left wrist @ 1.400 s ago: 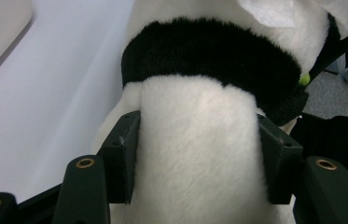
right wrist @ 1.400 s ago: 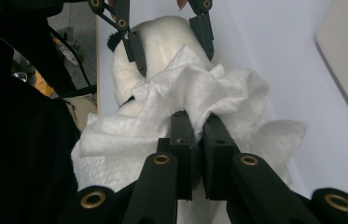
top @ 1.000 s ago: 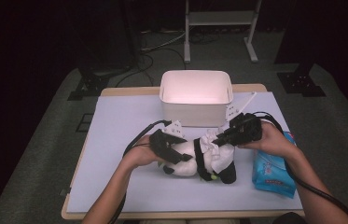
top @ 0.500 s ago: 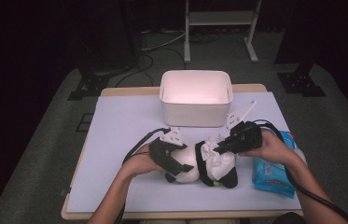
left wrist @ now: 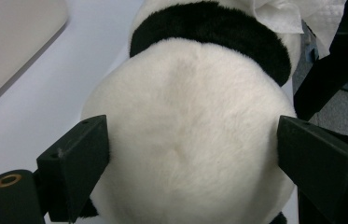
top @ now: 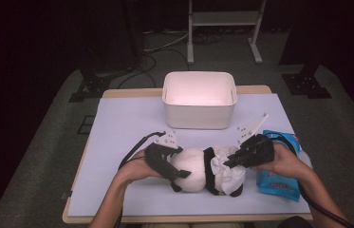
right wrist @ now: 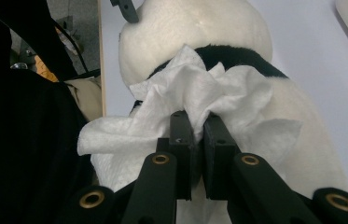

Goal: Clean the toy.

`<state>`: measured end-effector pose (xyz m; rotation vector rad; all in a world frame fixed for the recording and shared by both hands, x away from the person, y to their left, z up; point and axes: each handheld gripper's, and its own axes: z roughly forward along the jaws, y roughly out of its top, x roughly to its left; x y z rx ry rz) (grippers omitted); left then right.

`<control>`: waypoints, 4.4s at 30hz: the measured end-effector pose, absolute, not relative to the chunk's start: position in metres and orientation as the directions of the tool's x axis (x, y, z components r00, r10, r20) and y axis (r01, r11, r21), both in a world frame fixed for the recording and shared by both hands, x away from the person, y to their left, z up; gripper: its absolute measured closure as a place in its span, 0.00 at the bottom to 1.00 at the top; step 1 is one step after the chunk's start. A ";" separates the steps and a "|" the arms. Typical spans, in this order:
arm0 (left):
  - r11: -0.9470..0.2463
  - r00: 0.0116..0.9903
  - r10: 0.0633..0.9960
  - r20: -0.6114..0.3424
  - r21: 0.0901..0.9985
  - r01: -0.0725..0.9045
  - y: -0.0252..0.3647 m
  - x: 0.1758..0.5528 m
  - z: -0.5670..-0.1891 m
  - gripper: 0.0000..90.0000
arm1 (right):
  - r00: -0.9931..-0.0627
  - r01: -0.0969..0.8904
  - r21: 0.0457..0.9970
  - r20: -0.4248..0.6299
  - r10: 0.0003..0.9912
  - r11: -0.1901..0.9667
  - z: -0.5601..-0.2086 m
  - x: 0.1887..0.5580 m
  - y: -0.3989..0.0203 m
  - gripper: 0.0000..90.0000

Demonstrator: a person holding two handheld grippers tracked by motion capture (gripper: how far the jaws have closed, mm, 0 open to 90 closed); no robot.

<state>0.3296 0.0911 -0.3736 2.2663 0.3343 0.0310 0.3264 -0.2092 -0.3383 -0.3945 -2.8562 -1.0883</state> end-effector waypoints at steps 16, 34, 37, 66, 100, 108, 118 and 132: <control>-0.609 0.968 0.241 -0.068 0.766 0.206 0.093 0.323 -0.380 0.14 | -0.972 0.223 0.639 0.093 0.214 0.736 -0.332 0.327 -0.186 0.92; -0.617 0.967 0.249 -0.062 0.759 0.207 0.098 0.318 -0.376 0.10 | -0.939 0.327 0.679 0.154 0.308 0.657 -0.348 0.312 -0.243 0.92; -0.622 0.965 0.250 -0.072 0.753 0.217 0.101 0.319 -0.377 0.10 | -0.934 0.339 0.680 0.163 0.316 0.650 -0.350 0.311 -0.247 0.92; -0.613 0.965 0.240 -0.101 0.755 0.232 0.098 0.321 -0.381 0.15 | -0.959 0.267 0.639 0.100 0.267 0.722 -0.332 0.317 -0.210 0.93; -0.603 0.965 0.239 -0.108 0.763 0.235 0.095 0.322 -0.389 0.14 | -0.971 0.233 0.586 0.091 0.222 0.776 -0.332 0.319 -0.185 0.92; -0.608 0.966 0.230 -0.122 0.756 0.241 0.097 0.324 -0.391 0.14 | -0.946 0.301 0.596 0.091 0.310 0.744 -0.327 0.321 -0.223 0.91; -0.622 0.963 0.232 -0.140 0.740 0.257 0.102 0.326 -0.392 0.11 | -0.928 0.346 0.608 0.108 0.357 0.715 -0.338 0.315 -0.243 0.92; -0.627 0.964 0.232 -0.129 0.738 0.249 0.104 0.325 -0.388 0.11 | -0.940 0.316 0.606 0.097 0.326 0.730 -0.344 0.311 -0.228 0.93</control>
